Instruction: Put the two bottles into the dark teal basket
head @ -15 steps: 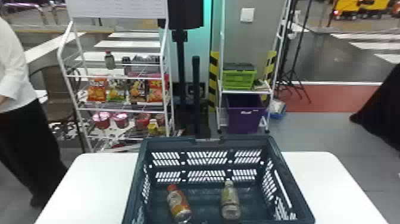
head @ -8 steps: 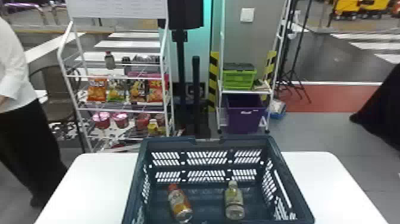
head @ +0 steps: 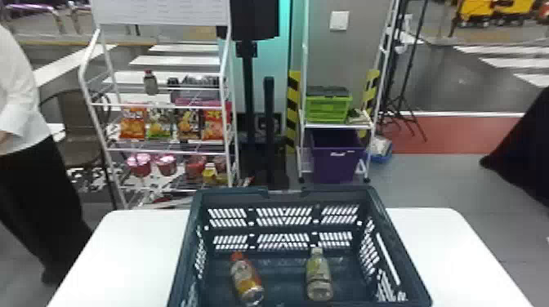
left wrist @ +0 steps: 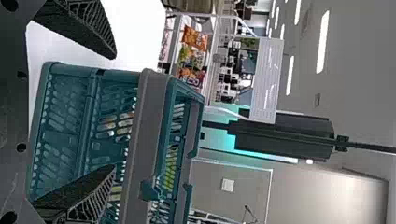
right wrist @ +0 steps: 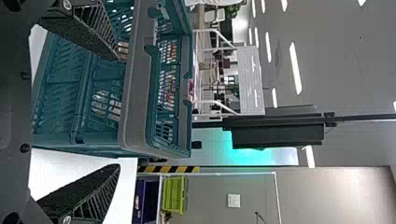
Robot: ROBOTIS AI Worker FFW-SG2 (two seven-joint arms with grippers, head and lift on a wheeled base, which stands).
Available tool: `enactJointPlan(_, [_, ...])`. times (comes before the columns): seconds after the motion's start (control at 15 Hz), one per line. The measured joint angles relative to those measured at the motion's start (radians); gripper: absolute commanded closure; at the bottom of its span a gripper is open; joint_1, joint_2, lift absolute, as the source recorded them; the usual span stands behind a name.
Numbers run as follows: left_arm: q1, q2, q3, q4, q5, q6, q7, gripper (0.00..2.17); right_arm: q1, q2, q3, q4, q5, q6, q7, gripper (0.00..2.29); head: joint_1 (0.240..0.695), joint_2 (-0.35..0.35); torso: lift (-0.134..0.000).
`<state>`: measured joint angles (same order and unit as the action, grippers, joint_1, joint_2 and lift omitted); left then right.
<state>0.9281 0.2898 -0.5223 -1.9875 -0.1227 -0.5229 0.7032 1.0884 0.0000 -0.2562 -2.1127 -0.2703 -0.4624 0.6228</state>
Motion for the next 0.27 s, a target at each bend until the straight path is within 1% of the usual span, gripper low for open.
enactJointPlan(0.27, [-0.001, 0.001, 0.006, -0.01, 0.001, 0.016, 0.005, 0.04, 0.002, 0.0, -0.002, -0.002, -0.001, 0.011, 0.0, 0.06, 0.499, 0.0, 0.0])
